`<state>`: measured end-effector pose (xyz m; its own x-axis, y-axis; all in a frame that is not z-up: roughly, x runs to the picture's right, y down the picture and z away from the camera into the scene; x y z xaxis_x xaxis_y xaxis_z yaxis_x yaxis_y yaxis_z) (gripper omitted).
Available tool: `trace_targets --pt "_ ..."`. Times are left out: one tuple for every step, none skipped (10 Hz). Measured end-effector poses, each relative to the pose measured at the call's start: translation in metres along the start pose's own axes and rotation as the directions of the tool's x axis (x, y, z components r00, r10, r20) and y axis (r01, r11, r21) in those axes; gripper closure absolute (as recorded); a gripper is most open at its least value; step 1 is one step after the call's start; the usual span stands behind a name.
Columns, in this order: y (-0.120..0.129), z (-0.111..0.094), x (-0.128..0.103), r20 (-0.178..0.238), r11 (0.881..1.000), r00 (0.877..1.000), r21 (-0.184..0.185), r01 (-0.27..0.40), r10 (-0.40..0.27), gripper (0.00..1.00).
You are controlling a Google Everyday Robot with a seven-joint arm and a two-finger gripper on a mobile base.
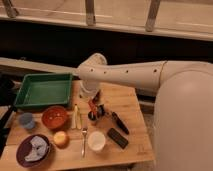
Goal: Place pepper in tray
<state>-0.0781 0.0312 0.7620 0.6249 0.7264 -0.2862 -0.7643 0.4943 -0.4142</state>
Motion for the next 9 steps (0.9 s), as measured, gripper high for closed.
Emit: trace_targets --pt "0.002 -0.018 -0.012 0.021 1.000 1.000 0.026 0.017 -0.018 1.00" --pt "0.005 -0.036 -0.032 0.047 0.998 0.998 0.056 0.037 -0.039 1.00" --pt "0.006 -0.044 -0.051 0.061 0.997 0.997 0.065 0.043 -0.047 1.00" --pt "0.005 -0.049 -0.074 0.073 0.997 0.996 0.065 0.050 -0.055 1.00" --pt "0.005 -0.049 -0.095 0.082 0.996 0.994 0.058 0.061 -0.066 1.00" --pt "0.011 -0.043 -0.117 0.091 0.996 0.992 0.048 0.080 -0.084 1.00" --pt "0.015 -0.039 -0.135 0.100 0.995 0.990 0.042 0.096 -0.099 1.00" --pt "0.024 -0.033 -0.158 0.111 0.993 0.987 0.028 0.115 -0.117 1.00" --pt "0.025 -0.031 -0.163 0.112 0.993 0.986 0.028 0.119 -0.121 1.00"
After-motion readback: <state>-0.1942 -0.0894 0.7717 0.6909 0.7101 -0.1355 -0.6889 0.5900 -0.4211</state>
